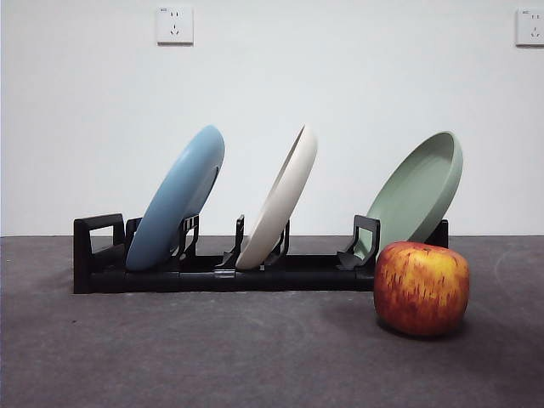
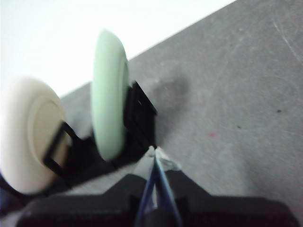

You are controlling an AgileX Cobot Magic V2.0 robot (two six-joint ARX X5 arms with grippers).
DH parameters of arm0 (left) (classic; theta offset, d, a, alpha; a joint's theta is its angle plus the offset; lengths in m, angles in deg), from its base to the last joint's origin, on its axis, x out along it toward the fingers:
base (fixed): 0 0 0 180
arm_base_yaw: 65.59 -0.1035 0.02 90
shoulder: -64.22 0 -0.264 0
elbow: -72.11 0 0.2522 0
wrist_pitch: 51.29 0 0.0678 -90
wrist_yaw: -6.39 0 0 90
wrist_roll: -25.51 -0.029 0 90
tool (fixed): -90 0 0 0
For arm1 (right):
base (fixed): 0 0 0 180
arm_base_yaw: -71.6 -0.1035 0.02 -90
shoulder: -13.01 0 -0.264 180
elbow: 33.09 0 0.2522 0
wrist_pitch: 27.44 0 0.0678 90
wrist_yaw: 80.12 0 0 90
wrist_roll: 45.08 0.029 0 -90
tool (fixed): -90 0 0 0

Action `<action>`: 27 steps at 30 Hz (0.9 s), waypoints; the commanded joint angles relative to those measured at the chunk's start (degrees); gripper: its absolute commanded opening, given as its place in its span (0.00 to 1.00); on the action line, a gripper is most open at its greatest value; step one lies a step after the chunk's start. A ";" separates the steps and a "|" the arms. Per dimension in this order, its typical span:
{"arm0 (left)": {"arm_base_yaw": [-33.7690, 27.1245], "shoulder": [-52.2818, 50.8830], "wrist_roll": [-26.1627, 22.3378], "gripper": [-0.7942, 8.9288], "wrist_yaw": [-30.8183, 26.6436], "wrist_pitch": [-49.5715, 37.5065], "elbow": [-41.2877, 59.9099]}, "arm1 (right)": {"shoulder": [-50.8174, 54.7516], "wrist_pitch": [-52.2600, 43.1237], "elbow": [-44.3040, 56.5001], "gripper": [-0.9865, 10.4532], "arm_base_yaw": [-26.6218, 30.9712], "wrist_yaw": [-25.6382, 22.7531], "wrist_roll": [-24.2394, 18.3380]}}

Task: Take the blue plate from the plate rack,put the plate on the table,take the apple from the table,put the apple in the plate

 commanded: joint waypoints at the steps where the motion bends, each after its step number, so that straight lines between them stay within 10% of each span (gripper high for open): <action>1: -0.13 1.36 3.87 0.08 0.44 -0.48 -3.48 | -1.77 -0.70 -3.50 0.08 -0.07 1.62 4.68; 8: -0.15 11.61 4.26 0.08 0.81 -0.28 -13.57 | -11.52 2.05 -14.32 0.08 -0.07 6.43 4.02; 24: 0.55 49.92 1.46 0.09 27.30 2.91 -40.83 | -43.56 19.67 -42.84 0.09 -0.09 28.74 -15.65; 27: 1.88 53.90 1.38 0.22 27.06 4.28 -43.65 | -47.23 22.27 -45.40 0.12 -0.09 28.70 -16.98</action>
